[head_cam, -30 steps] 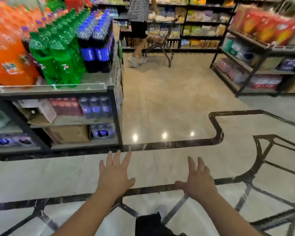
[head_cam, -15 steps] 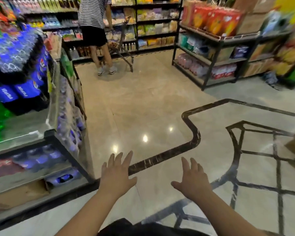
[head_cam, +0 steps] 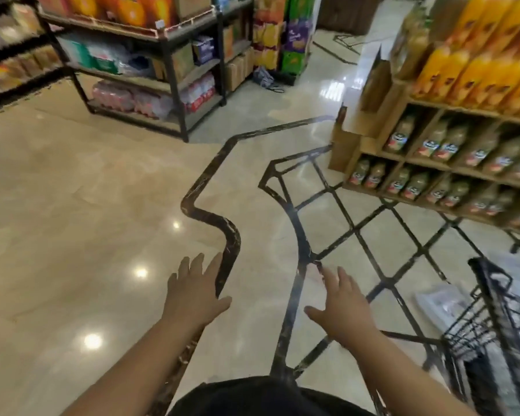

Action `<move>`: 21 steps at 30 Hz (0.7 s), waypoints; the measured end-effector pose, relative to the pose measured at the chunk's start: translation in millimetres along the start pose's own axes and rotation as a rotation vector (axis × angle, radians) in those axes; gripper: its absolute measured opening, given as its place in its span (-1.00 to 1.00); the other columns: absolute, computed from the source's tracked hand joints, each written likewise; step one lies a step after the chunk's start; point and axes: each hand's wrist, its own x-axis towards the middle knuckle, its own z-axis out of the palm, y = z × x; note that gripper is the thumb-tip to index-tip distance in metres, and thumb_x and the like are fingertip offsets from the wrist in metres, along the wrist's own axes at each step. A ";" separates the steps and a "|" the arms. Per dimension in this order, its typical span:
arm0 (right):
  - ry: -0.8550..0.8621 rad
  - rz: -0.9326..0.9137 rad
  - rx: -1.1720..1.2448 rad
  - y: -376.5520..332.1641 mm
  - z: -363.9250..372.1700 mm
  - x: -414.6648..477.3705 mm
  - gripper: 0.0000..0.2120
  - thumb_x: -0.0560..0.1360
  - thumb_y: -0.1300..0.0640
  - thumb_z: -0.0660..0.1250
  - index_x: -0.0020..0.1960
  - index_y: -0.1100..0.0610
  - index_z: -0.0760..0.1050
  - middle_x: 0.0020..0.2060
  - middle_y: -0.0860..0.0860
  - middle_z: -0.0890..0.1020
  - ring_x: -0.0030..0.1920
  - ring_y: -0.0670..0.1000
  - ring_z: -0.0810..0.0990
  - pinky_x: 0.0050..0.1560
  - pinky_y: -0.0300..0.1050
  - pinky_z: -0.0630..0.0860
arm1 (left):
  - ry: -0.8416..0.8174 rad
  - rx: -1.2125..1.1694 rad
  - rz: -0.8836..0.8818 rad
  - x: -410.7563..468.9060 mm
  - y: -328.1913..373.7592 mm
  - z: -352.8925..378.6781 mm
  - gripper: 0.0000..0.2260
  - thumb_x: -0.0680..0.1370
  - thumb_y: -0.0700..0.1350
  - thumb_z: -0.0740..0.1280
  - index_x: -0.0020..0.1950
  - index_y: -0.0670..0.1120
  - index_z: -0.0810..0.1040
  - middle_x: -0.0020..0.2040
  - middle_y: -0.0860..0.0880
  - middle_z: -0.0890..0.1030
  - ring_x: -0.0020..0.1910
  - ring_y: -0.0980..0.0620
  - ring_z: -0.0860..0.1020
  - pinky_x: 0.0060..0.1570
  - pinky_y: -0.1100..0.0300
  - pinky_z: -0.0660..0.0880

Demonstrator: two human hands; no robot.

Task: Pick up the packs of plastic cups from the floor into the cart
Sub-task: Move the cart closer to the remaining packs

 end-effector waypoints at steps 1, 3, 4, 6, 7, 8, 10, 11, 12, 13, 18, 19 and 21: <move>0.019 0.055 0.012 2.2 -3.6 5.8 -0.05 0.47 -0.39 0.25 0.62 0.01 -0.13 0.61 0.11 -0.03 0.58 0.16 0.03 0.52 0.07 0.16 | 0.001 0.023 0.065 23.8 8.1 -9.3 -0.14 0.46 0.35 0.25 0.61 0.15 -0.12 0.61 -0.08 0.02 0.57 -0.20 -0.01 0.48 -0.15 0.15; 0.043 0.170 0.045 8.8 -10.6 11.5 -0.04 0.47 -0.42 0.22 0.62 0.02 -0.14 0.61 0.11 -0.05 0.58 0.17 0.01 0.53 0.06 0.10 | -0.009 0.070 0.192 69.6 32.3 -25.2 -0.14 0.46 0.35 0.27 0.61 0.15 -0.10 0.61 -0.09 0.04 0.56 -0.21 0.02 0.47 -0.14 0.18; 0.051 0.235 0.074 14.9 -12.4 12.9 -0.04 0.46 -0.43 0.21 0.62 0.01 -0.14 0.61 0.11 -0.05 0.58 0.17 0.00 0.53 0.06 0.08 | -0.008 0.090 0.254 89.7 48.5 -31.0 -0.14 0.45 0.36 0.27 0.60 0.15 -0.10 0.61 -0.10 0.07 0.56 -0.21 0.05 0.47 -0.14 0.20; 0.083 0.357 0.140 30.6 -13.1 16.1 -0.03 0.44 -0.44 0.21 0.62 0.00 -0.14 0.61 0.11 -0.03 0.58 0.15 0.00 0.55 0.04 0.07 | -0.006 0.126 0.377 125.6 87.3 -40.9 -0.13 0.44 0.39 0.26 0.60 0.16 -0.11 0.60 -0.09 0.09 0.55 -0.20 0.08 0.45 -0.13 0.24; 0.099 0.408 0.167 39.5 -13.5 18.3 -0.03 0.44 -0.43 0.22 0.61 0.00 -0.13 0.60 0.12 -0.01 0.58 0.15 0.00 0.55 0.04 0.08 | -0.016 0.139 0.438 142.3 108.7 -44.4 -0.13 0.45 0.39 0.25 0.60 0.16 -0.12 0.61 -0.08 0.07 0.55 -0.20 0.07 0.46 -0.13 0.21; 0.108 0.454 0.197 47.9 -15.3 21.7 -0.05 0.44 -0.41 0.23 0.61 -0.01 -0.10 0.60 0.12 -0.01 0.57 0.15 0.02 0.55 0.04 0.10 | -0.033 0.139 0.500 157.3 131.7 -47.3 -0.14 0.46 0.38 0.24 0.60 0.16 -0.13 0.61 -0.07 0.04 0.56 -0.20 0.04 0.47 -0.12 0.17; 0.119 0.550 0.267 67.9 -21.9 31.3 -0.06 0.46 -0.38 0.26 0.62 0.00 -0.09 0.60 0.12 -0.03 0.57 0.16 0.00 0.55 0.04 0.08 | -0.057 0.144 0.601 182.3 177.8 -50.3 -0.17 0.49 0.35 0.24 0.60 0.15 -0.12 0.62 -0.07 0.02 0.57 -0.18 0.01 0.47 -0.10 0.14; 0.127 0.591 0.298 84.4 -25.6 41.0 -0.06 0.46 -0.38 0.26 0.62 0.01 -0.10 0.60 0.13 -0.04 0.57 0.17 -0.03 0.56 0.04 0.06 | -0.053 0.152 0.658 196.7 206.7 -50.2 -0.18 0.49 0.34 0.24 0.61 0.15 -0.11 0.61 -0.07 0.03 0.57 -0.18 0.01 0.47 -0.09 0.15; 0.131 0.604 0.315 94.1 -30.5 49.4 -0.06 0.47 -0.38 0.25 0.62 0.01 -0.12 0.60 0.13 -0.05 0.57 0.17 -0.04 0.56 0.03 0.02 | -0.049 0.152 0.696 206.3 225.9 -51.2 -0.19 0.50 0.33 0.24 0.61 0.15 -0.10 0.61 -0.08 0.04 0.56 -0.17 0.02 0.46 -0.08 0.17; 0.129 0.600 0.331 103.3 -34.0 60.1 -0.06 0.47 -0.38 0.24 0.62 0.02 -0.13 0.60 0.14 -0.07 0.58 0.17 -0.06 0.57 0.03 -0.01 | -0.049 0.152 0.722 214.6 242.4 -52.9 -0.19 0.50 0.33 0.24 0.61 0.15 -0.10 0.61 -0.08 0.05 0.56 -0.17 0.03 0.45 -0.07 0.18; 0.126 0.607 0.434 173.4 -74.9 130.4 -0.08 0.49 -0.32 0.26 0.62 0.00 -0.16 0.60 0.13 -0.15 0.59 0.18 -0.11 0.56 0.04 0.00 | -0.089 0.209 0.805 277.0 333.6 -63.8 -0.21 0.51 0.30 0.23 0.61 0.18 -0.13 0.62 -0.04 0.01 0.58 -0.14 -0.02 0.47 -0.04 0.22; 0.124 0.601 0.456 187.1 -84.9 145.7 -0.09 0.50 -0.31 0.27 0.62 -0.01 -0.16 0.60 0.12 -0.17 0.59 0.18 -0.13 0.56 0.06 0.01 | -0.100 0.206 0.804 288.6 347.8 -67.3 -0.21 0.51 0.32 0.23 0.60 0.20 -0.13 0.61 -0.01 0.00 0.58 -0.11 -0.02 0.47 -0.02 0.23; 0.123 0.589 0.476 214.2 -108.1 177.6 -0.10 0.50 -0.26 0.29 0.61 -0.02 -0.15 0.60 0.12 -0.19 0.59 0.18 -0.15 0.56 0.08 0.01 | -0.105 0.215 0.801 317.0 375.9 -74.9 -0.22 0.51 0.34 0.22 0.60 0.22 -0.11 0.61 0.03 0.03 0.58 -0.08 0.00 0.47 0.02 0.26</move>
